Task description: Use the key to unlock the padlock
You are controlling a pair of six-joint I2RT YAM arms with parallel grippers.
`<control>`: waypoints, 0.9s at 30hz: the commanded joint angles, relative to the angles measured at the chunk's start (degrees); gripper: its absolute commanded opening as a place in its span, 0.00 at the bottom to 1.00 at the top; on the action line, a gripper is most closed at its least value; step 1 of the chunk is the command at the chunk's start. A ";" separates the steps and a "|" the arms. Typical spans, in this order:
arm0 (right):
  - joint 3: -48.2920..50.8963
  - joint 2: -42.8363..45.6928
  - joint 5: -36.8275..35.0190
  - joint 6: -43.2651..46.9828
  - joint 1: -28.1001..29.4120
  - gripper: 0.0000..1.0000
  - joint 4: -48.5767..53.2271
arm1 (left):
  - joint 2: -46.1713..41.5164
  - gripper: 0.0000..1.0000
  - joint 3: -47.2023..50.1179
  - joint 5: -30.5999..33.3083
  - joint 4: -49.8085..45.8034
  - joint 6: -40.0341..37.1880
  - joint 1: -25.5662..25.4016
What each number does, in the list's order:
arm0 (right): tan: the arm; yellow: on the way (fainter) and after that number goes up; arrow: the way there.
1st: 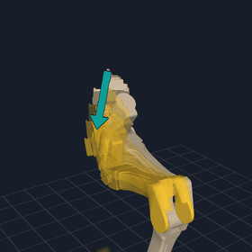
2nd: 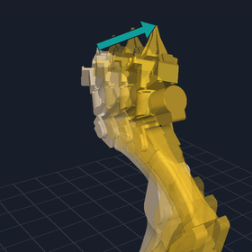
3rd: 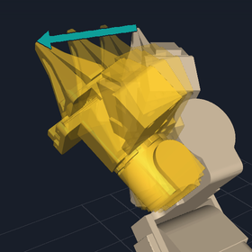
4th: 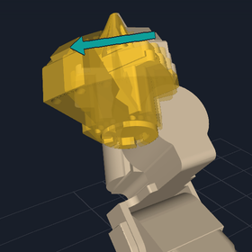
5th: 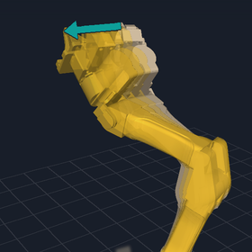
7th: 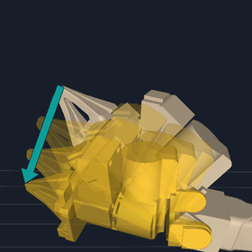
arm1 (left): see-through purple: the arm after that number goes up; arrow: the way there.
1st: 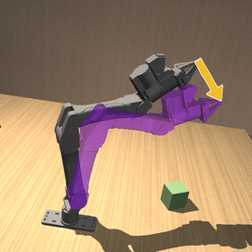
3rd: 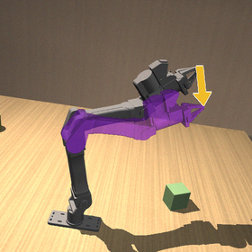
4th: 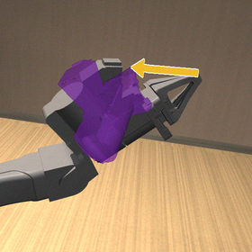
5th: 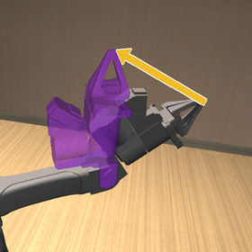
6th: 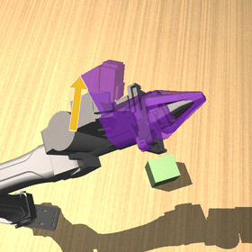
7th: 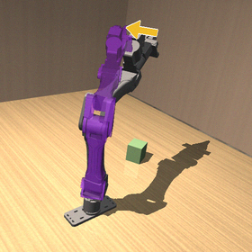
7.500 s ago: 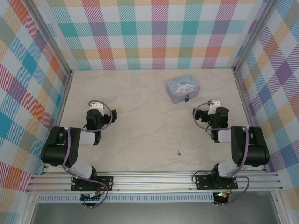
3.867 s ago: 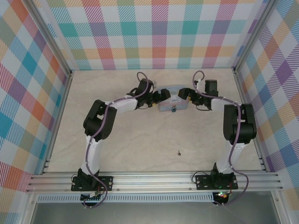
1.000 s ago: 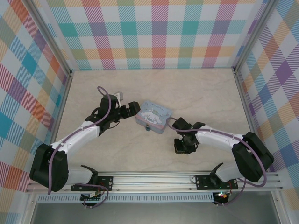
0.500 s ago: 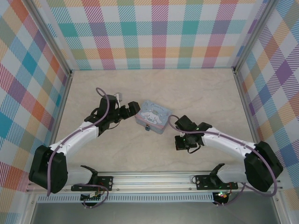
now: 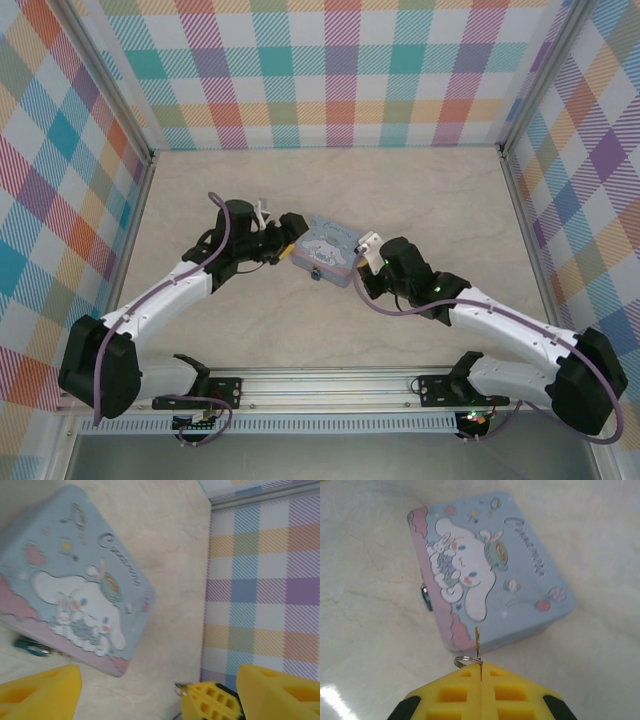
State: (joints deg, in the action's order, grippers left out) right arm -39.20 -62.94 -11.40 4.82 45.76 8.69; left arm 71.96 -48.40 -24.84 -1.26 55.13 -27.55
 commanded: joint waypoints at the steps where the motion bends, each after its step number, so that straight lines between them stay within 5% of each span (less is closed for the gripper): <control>1: 0.00 -1.54 -3.43 10.00 0.71 0.00 -6.74 | 0.36 0.77 -3.04 -1.67 1.73 3.75 -2.66; 15: 0.05 -2.68 -5.83 14.54 3.06 0.01 -9.48 | 8.28 0.45 -6.27 -1.24 4.97 9.67 -9.65; 27: -0.10 -3.51 -6.53 15.92 4.25 0.01 -11.07 | 13.68 0.36 -8.64 -1.11 5.93 9.99 -13.12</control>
State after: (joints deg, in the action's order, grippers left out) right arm -39.20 -65.98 -17.26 19.38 49.60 -0.14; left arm 84.82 -55.55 -25.06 3.42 64.77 -39.79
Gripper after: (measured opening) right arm 0.050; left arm 0.366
